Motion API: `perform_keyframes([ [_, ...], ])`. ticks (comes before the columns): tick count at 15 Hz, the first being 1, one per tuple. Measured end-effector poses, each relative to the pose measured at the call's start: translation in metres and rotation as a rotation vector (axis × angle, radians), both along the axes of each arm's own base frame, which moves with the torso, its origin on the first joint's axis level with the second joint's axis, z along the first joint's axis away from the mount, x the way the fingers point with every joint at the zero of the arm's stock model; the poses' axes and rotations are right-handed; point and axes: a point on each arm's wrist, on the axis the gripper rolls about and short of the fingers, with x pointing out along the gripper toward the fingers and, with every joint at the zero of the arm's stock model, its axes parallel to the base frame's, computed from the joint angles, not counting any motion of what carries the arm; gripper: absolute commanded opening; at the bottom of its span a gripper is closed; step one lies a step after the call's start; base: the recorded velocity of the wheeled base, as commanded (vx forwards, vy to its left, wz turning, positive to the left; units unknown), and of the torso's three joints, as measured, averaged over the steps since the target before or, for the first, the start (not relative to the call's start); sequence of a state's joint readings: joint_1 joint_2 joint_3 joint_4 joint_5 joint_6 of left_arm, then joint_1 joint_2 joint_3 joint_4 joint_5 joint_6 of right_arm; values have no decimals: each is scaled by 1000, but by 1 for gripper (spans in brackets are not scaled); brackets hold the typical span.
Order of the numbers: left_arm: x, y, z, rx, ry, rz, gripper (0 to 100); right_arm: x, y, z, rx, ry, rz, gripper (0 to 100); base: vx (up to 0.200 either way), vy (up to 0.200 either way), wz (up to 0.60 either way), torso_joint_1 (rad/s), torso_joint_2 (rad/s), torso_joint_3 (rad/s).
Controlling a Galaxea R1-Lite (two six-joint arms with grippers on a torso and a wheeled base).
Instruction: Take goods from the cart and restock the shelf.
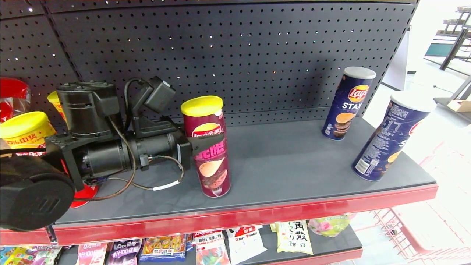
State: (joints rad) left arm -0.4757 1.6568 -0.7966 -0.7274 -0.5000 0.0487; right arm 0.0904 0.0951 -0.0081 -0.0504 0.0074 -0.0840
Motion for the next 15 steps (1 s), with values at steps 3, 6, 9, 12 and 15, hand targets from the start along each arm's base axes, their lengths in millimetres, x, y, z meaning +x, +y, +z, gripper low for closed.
perform_keyframes([
  [3, 2, -3, -5, 39, -34, -14, 0, 0, 0, 0, 0, -1, 0, 0, 0, 0, 0, 0, 0, 0],
  [6, 1, -7, -9, 45, -24, -32, 0, 0, 0, 0, 0, -1, 0, 0, 0, 0, 0, 0, 0, 0],
  [9, -6, -7, -12, 48, -16, -42, 0, 0, 0, 0, 0, 0, 0, 0, 0, 0, 0, 0, 0, 0],
  [12, -12, -5, -16, 57, -3, -53, 0, 0, 0, 0, 0, 0, 0, 0, 0, 0, 0, 0, 0, 0],
  [15, -14, -4, -18, 59, 3, -54, 0, 0, 0, 0, 0, 1, 0, 0, 0, 0, 0, 0, 0, 0],
])
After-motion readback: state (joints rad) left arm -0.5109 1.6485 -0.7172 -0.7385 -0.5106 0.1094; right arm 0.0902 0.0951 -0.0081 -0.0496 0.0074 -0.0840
